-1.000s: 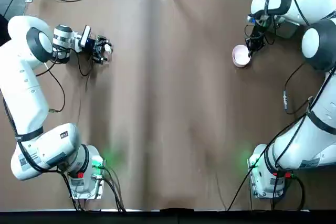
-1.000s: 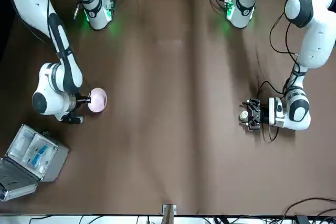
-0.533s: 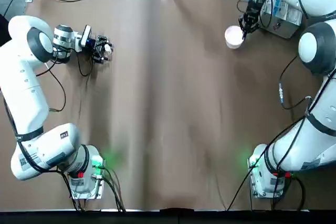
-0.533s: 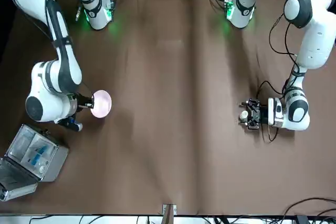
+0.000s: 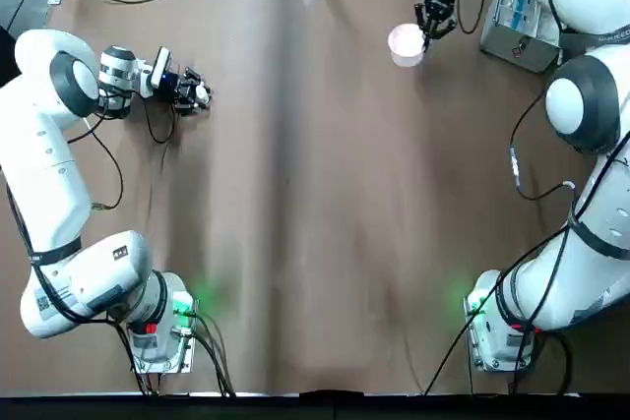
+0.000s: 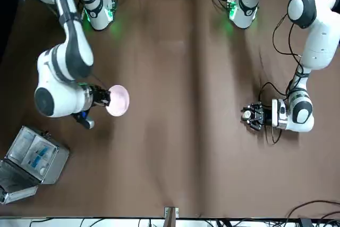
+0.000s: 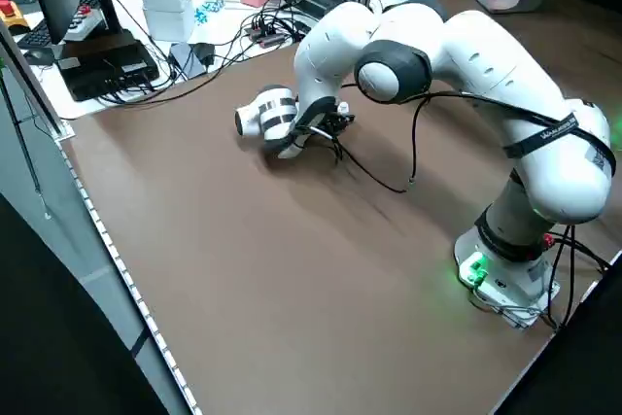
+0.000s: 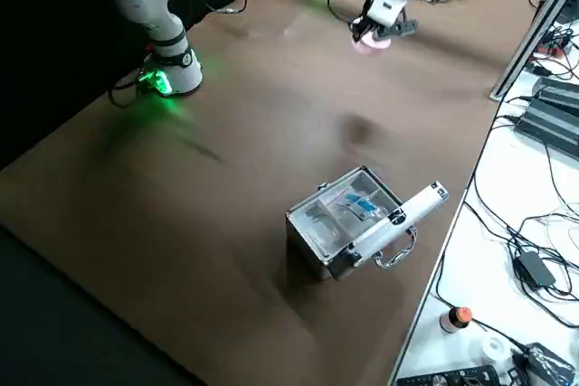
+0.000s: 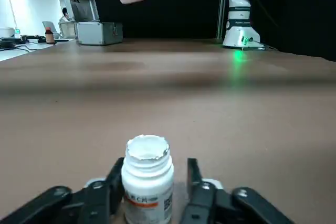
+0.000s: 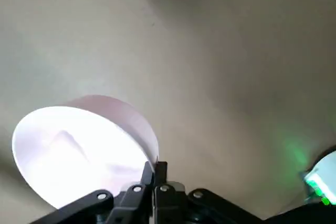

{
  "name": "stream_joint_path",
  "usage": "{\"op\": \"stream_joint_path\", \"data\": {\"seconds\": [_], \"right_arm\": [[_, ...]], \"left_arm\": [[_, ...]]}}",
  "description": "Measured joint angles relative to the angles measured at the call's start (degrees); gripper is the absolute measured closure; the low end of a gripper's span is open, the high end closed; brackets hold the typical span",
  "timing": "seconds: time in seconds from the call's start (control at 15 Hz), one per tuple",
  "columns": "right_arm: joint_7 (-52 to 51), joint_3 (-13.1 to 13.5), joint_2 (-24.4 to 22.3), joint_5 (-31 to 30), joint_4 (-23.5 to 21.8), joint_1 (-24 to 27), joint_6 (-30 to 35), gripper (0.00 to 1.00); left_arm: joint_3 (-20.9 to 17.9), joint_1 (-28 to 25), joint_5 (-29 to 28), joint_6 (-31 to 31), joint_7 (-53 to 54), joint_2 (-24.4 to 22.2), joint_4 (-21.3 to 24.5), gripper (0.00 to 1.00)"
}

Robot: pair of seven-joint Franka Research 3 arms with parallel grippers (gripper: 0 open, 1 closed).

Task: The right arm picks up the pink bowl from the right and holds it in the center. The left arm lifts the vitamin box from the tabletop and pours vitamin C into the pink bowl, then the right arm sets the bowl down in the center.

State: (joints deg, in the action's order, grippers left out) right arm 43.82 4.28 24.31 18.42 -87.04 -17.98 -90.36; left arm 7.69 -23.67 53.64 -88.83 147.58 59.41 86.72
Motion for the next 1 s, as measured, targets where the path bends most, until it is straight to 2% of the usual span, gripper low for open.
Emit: {"op": "stream_joint_path", "data": {"seconds": [0.07,0.13,0.4,0.67,1.0], "right_arm": [[2.9,0.0,0.0,1.1,0.9,-1.3,0.0,0.97],[8.2,0.0,0.0,4.2,2.3,-3.5,0.0,0.97],[19.5,0.0,0.0,9.5,4.3,-7.4,0.0,0.97],[29.7,-0.1,0.8,12.4,6.3,-12.0,-0.4,0.97],[36.1,0.0,7.3,14.5,11.3,-14.9,-0.8,0.97]], "left_arm": [[0.0,0.0,0.0,0.0,0.0,0.0,0.0,0.46],[0.0,0.0,0.0,0.0,0.1,0.0,-0.1,0.65],[0.1,0.3,0.0,-0.1,0.1,0.0,-1.1,0.65],[2.2,0.8,0.0,-2.1,0.0,-0.3,-3.2,0.65],[5.3,4.3,0.0,-7.8,-0.1,-3.8,-4.3,0.65]]}}
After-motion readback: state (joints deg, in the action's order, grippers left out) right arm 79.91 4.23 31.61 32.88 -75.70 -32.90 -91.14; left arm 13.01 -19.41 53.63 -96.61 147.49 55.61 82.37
